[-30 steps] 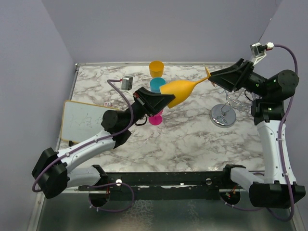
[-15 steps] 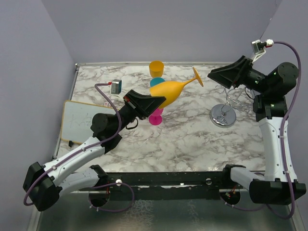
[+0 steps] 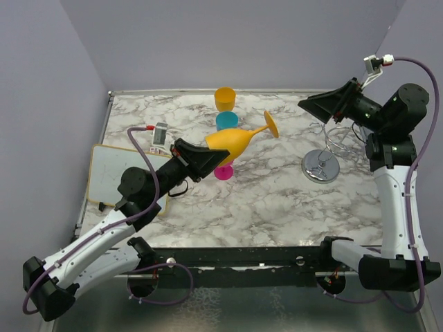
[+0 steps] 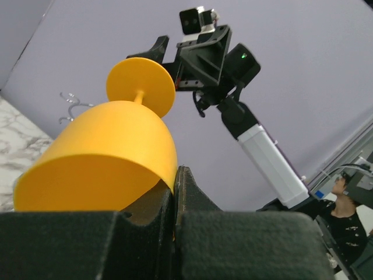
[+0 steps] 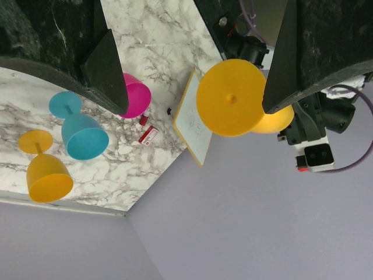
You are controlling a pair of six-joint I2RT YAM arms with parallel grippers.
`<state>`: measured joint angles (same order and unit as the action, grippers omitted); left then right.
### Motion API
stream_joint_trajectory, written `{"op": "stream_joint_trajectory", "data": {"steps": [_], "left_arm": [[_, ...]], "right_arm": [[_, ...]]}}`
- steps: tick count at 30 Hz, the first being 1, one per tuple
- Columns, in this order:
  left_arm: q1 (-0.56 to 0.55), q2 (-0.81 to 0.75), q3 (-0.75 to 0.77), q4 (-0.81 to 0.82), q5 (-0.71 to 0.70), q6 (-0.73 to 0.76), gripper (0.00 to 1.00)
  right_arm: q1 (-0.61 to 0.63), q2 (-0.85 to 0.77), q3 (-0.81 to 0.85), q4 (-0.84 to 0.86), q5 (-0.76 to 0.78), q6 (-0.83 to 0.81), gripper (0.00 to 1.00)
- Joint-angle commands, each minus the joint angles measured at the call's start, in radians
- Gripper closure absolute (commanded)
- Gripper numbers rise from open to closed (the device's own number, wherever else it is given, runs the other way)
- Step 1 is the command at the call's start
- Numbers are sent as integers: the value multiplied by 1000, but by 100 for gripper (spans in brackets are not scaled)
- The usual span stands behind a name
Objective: Take the wine glass off the wine glass rack
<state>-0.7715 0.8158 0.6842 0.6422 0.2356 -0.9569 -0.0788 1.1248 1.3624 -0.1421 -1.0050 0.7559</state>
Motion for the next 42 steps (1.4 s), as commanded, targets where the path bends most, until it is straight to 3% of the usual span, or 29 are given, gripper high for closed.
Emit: {"op": "stream_joint_trajectory", "data": {"steps": [1,9,19,24,34,38,42], "left_arm": [[8,-73,57,-215,-24,101,100],[8,-134,180,-593,-50,256,100],[8,-96,363,-1013,48,393,100],[8,-63,405,-1177,105,440,100],[0,56,485,-1461,85,565,100],[-72,115,494,-1521,-29,552,100],[-225,194,520,-1572,-191,511,100]], "right_arm": [[-1,3,69,-117,100,-123,0],[-1,-5,103,-194,185,-213,0],[0,-20,174,-328,345,-385,0],[10,-33,168,-367,463,-450,0],[35,-50,127,-352,505,-475,0],[41,-45,124,-349,511,-480,0],[49,-50,115,-347,526,-486,0]]}}
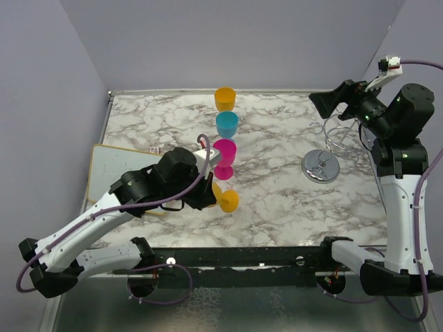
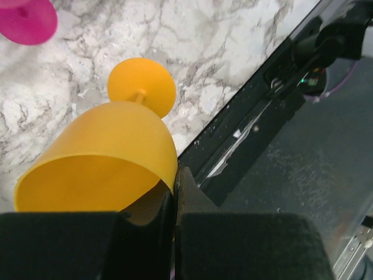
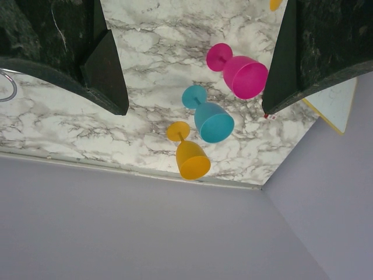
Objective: Take the wine glass off the wine glass rack
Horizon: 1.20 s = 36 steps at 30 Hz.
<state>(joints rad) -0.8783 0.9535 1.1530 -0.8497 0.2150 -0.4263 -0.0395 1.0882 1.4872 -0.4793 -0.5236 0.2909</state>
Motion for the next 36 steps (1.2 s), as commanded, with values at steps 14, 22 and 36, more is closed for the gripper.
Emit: {"op": "stream_joint_trajectory", "data": {"steps": [14,22,36], "left_arm": [[-242,346,170,-170,-412,-41,100],[-242,468,267,-167,-450,28,100],[-216,587,272,-124,-424,100,100]], "right_arm": [[43,-63,-41,-12,125,-60,0],[61,-91,-51,-11,169,-84,0],[134,-141,-64,-13,310,-145,1]]}}
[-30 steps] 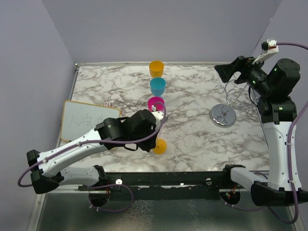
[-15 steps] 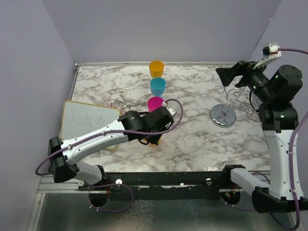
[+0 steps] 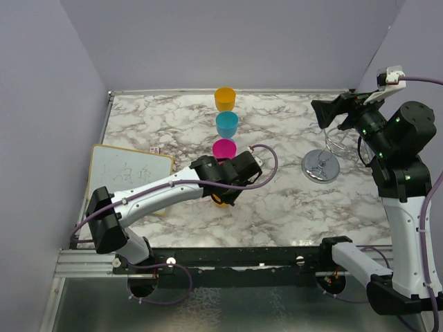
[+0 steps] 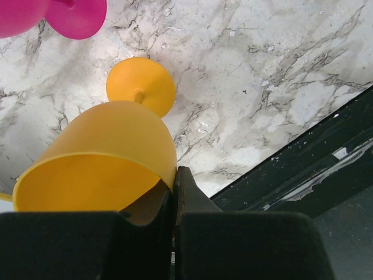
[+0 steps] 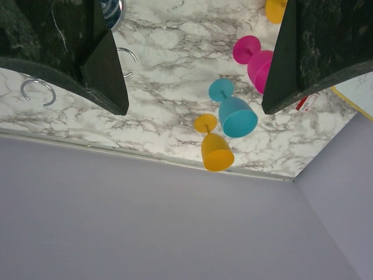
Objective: Take the wine glass off the wine glass rack
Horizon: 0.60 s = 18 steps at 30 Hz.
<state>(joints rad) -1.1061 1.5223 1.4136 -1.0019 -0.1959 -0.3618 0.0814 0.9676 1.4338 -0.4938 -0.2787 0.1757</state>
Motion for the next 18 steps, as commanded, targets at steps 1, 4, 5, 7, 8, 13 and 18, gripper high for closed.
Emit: {"op": "stream_joint_trajectory", "data": {"steps": [1,4,5,7,8,13,18], "left_arm": [[14,27,10,32,-12,40,100],[28,44,4,45,-4,51,100],[32,48,3,49,-1,55,100],[39,59,1,56,4,66,100],[41,65,2,58,9,72,100],[52,88,1,63,23,89,98],[58,96,-4,70,28,96,88]], "right_arm": [[15,-21,-13,1,67,-30,0],[20,-28,-19,7,69,-33,0],[22,-30,-20,9,71,-33,0],[25,-35,-22,12,74,-36,0],[27,-37,-25,13,77,-38,0],[38,-42,-28,16,97,-46,0],[44,-43,-30,20,105,-48,0]]}}
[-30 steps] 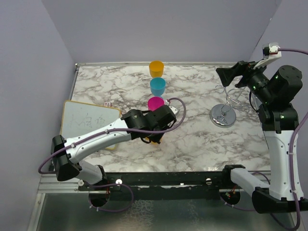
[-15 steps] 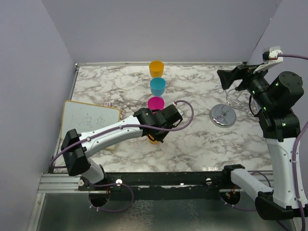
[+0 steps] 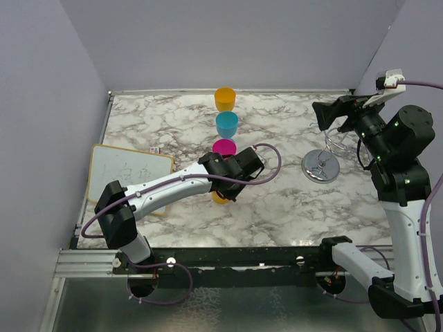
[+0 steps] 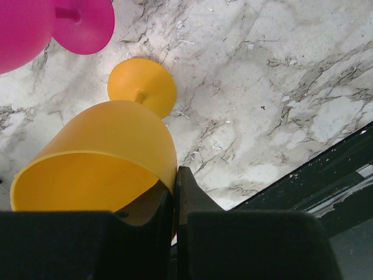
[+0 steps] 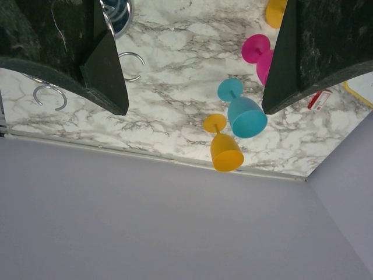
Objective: Take the wine glass off the wine glass rack
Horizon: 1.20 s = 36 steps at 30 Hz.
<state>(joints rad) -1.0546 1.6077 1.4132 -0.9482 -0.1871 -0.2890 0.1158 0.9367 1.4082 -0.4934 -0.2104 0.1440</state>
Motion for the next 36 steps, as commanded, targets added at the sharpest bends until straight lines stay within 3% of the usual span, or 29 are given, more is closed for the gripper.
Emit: {"op": "stream_joint_trajectory", "data": {"steps": [1,7,15,25,31,36], "left_arm": [[7,11,-3,18,20,24,87],[8,-14,3,36,25,36,67],[8,-74,45,43,19,56,49],[32,-193,95,91,102,85,36],[122,-311,133,206,201,106,29],[242,-425,61,400,100,143,23]], "right_arm": [[11,-11,-3,19,38,-17,0],[21,-7,0,18,46,-22,0],[65,-13,-9,18,99,-46,0],[133,-82,-91,65,139,-91,0],[164,-141,-159,111,118,-107,0],[166,-173,-208,150,53,-98,0]]}}
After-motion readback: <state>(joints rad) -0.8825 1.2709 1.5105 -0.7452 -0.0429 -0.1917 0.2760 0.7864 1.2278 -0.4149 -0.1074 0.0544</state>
